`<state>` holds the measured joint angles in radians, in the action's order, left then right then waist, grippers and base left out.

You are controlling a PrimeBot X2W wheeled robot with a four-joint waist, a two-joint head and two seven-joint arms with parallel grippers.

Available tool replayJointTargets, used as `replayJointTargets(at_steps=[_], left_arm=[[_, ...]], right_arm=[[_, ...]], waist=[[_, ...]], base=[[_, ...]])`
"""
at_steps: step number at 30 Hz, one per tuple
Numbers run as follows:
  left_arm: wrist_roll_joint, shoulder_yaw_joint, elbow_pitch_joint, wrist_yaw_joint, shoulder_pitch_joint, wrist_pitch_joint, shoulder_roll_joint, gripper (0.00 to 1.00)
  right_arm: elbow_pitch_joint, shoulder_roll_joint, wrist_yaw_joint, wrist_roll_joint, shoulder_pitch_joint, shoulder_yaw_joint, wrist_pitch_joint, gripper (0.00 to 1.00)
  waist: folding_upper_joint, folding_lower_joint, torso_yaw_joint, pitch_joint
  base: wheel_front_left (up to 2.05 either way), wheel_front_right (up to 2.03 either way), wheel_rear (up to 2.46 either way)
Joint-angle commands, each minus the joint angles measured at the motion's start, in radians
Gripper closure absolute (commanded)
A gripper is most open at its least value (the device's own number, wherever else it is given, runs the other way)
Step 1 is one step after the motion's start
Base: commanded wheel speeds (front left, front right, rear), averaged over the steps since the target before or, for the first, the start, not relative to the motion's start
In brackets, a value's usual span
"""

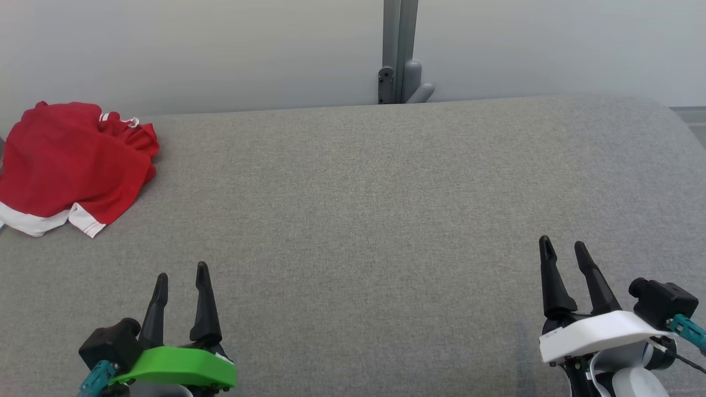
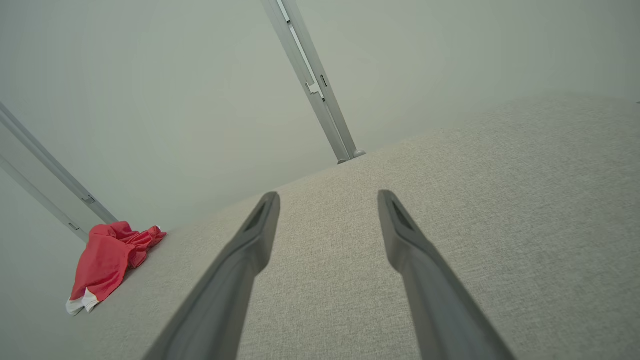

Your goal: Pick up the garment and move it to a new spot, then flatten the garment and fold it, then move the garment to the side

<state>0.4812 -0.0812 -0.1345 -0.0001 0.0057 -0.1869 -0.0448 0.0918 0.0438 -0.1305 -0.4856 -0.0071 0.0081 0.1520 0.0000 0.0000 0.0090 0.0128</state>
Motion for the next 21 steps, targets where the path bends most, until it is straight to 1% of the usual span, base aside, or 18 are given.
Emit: replayJointTargets(at_steps=[1, 11, 18, 21], left_arm=[[-0.031, 0.0, 0.003, -0.002, 0.007, -0.011, -0.007, 0.0], [-0.125, -0.004, -0.021, -0.008, 0.014, -0.03, -0.007, 0.0], [-0.135, -0.002, -0.032, -0.009, 0.017, -0.04, -0.008, 0.0], [-0.156, -0.001, -0.037, -0.009, 0.017, -0.045, -0.008, 0.0]], right_arm=[[-0.007, 0.006, 0.0, 0.035, 0.003, 0.002, 0.014, 0.0], [-0.004, 0.007, 0.0, 0.145, 0.008, 0.017, 0.043, 0.0], [-0.007, 0.008, 0.0, 0.201, 0.011, 0.024, 0.059, 0.0], [-0.006, 0.008, 0.0, 0.227, 0.013, 0.03, 0.066, 0.0]], waist=[[0.0, 0.0, 0.0, 0.0], [0.0, 0.0, 0.001, 0.004], [0.0, 0.0, 0.003, 0.007], [0.0, 0.0, 0.003, 0.008]], base=[[0.0, 0.0, 0.0], [0.0, 0.0, 0.0], [0.0, 0.0, 0.0], [0.0, 0.0, 0.0]])
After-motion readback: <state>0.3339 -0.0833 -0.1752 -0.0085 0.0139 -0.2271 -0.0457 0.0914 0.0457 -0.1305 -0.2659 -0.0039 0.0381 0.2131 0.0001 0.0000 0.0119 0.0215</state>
